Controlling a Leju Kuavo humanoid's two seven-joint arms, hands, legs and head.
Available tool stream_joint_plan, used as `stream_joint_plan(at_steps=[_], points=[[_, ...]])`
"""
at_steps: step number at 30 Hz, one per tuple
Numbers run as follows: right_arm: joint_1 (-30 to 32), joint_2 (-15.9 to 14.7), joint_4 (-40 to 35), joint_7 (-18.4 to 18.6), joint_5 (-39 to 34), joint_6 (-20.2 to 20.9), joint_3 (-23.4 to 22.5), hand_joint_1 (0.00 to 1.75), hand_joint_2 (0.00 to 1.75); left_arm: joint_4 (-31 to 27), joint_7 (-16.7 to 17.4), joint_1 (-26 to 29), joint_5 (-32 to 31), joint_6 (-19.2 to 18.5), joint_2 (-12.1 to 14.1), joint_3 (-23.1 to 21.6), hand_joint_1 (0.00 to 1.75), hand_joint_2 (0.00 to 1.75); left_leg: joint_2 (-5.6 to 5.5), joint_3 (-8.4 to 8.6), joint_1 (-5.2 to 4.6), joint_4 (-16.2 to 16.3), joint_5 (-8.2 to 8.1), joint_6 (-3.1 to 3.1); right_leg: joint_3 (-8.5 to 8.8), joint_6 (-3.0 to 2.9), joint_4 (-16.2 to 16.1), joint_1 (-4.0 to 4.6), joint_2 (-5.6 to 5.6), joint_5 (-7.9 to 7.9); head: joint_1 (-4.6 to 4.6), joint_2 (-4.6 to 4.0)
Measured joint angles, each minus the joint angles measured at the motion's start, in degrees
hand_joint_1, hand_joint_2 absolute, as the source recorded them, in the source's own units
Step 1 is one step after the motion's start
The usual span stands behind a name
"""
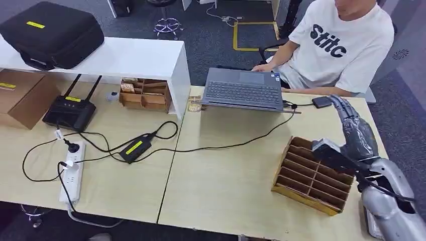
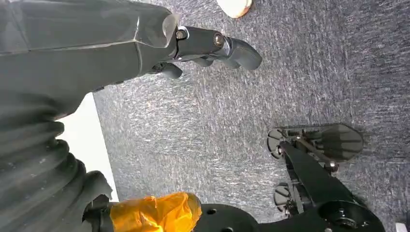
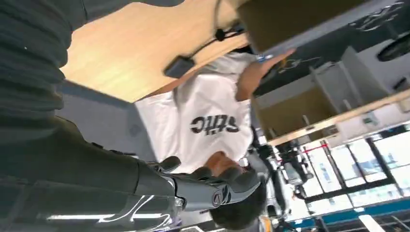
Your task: Pass the card to the sensor for recognition and then transmit it.
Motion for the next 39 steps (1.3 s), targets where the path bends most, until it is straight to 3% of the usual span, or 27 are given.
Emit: stream_joint_plan(at_steps=[5,13,21,32,39], points=[[4.7,-1.8,-0.2,0.6,1.4,-0.3,-3.0,0.0,1.75,0.0,-0.3,0.0,-0.1,0.2,-0.1,0.3,0.0,1.75,0.01,0.0,0.0,0.0,0.0,0.0,0.0,0.0,0.0,0.0,0.01,0.0,0.02,0.0],[8.1,-2.1,0.4,0.6,2.0,0.0,-5.4,0.0,1.75,0.0,-0.3,0.0,-0.2,0.2,-0.2,1.2,0.0,1.75,0.01,0.02,0.0,0.0,0.0,0.0,0.0,0.0,0.0,0.0,0.02,0.0,0.0,0.0],[8.6,-2.1,0.8,0.7,2.3,0.4,-5.9,0.0,1.75,0.0,-0.3,0.0,-0.2,0.3,-0.2,1.6,0.0,1.75,0.02,0.02,0.0,0.0,0.0,0.0,0.0,0.0,0.0,0.0,0.03,0.0,0.0,0.0],[7.6,-2.0,3.4,5.3,10.6,-0.7,-5.0,0.0,1.75,0.0,-0.3,0.0,-1.3,0.3,-0.3,1.6,0.0,1.75,0.02,0.01,0.0,0.0,0.01,0.0,0.01,0.0,0.0,0.0,0.02,0.0,0.0,0.0],[6.7,-1.5,5.6,5.8,11.5,-1.0,-3.7,0.0,1.75,0.0,-0.3,-0.1,-1.5,0.2,-0.4,1.6,0.0,1.75,0.01,0.0,0.0,0.0,0.01,0.0,0.01,0.0,0.0,0.0,0.02,0.0,0.0,0.0]])
